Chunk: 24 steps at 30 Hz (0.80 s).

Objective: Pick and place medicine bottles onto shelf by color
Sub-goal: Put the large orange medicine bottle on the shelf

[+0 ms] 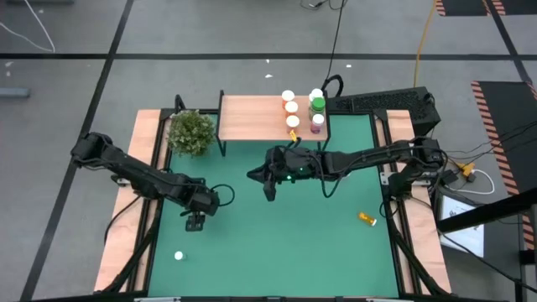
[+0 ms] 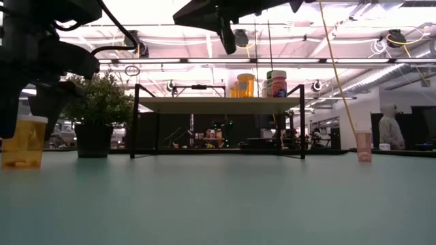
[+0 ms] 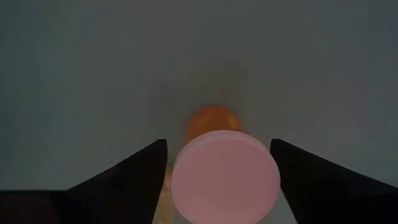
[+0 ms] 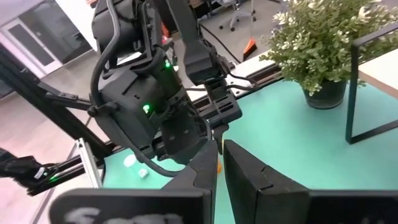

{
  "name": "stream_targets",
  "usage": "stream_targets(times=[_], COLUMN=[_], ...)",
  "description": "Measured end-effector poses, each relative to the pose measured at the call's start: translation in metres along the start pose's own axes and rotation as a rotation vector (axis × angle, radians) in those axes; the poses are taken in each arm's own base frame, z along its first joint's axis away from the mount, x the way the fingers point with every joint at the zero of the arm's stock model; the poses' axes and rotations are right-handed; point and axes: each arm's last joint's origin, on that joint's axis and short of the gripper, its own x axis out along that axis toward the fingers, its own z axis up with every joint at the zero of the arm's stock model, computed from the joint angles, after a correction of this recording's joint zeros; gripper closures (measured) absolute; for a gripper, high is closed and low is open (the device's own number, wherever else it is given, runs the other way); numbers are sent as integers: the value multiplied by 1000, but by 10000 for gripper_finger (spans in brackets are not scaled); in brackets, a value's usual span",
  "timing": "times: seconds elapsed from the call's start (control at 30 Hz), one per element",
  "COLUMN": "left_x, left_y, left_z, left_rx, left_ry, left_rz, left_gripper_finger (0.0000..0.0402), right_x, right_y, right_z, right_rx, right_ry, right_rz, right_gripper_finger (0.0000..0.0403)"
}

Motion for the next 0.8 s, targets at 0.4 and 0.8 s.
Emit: stream_targets(times=[0.4, 0.8], left_x=[-22, -167], left_y=[15, 87], left_z=[22, 86], left_rx=[-13, -55], left_ry=[-55, -498], left_rz=[-24, 23], left_gripper_finger=[199, 190], right_x=[-29, -162], right_y=[-3, -7], right_z=[13, 73], right_rx=[-33, -268], right_ry=[122, -44], right_rz=[3, -340], right_gripper_finger=[379, 381])
